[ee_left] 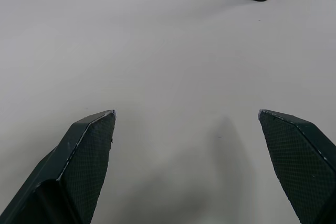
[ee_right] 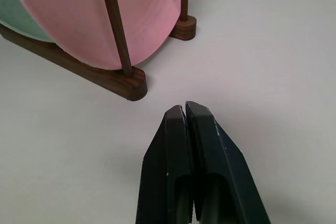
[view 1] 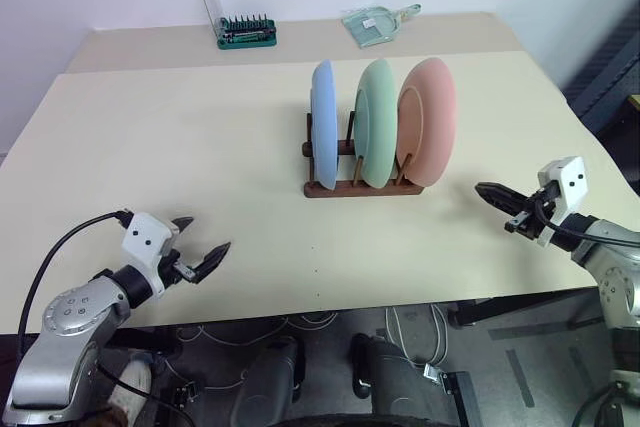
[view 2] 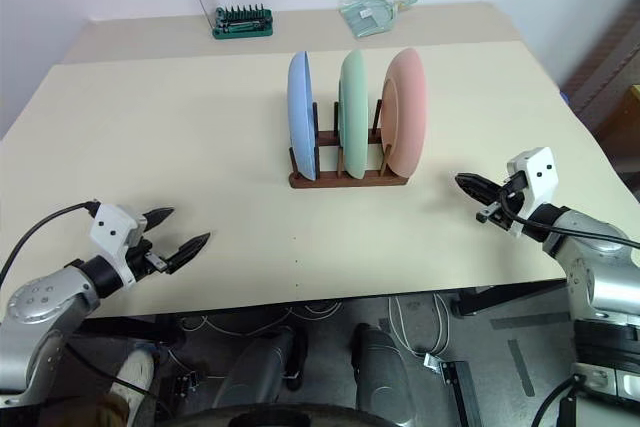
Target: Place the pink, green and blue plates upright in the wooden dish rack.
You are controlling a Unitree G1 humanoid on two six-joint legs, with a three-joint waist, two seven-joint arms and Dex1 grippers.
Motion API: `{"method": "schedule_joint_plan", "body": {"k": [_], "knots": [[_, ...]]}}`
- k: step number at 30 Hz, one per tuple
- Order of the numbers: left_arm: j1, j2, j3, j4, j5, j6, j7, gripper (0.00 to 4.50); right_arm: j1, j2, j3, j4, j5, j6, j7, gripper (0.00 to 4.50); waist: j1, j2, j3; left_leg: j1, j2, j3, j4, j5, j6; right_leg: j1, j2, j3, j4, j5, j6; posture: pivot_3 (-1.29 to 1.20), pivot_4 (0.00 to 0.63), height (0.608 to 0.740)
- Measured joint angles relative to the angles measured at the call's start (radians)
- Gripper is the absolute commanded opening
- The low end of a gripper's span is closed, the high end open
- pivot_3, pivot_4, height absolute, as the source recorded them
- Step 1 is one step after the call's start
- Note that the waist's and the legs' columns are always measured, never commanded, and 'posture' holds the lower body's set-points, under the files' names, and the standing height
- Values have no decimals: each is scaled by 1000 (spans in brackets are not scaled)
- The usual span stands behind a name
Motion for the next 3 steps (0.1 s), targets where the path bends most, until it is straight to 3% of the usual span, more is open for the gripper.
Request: {"method": "schedule_joint_plan", "body": {"k": [3], "knots": [[5,-10,-3,-11,0,8,11,4500,-11,0,2,0,0,4,0,40,0,0,0,0,0,0,0,0,0,0,0,0,0,0,0,0,150,740]]}}
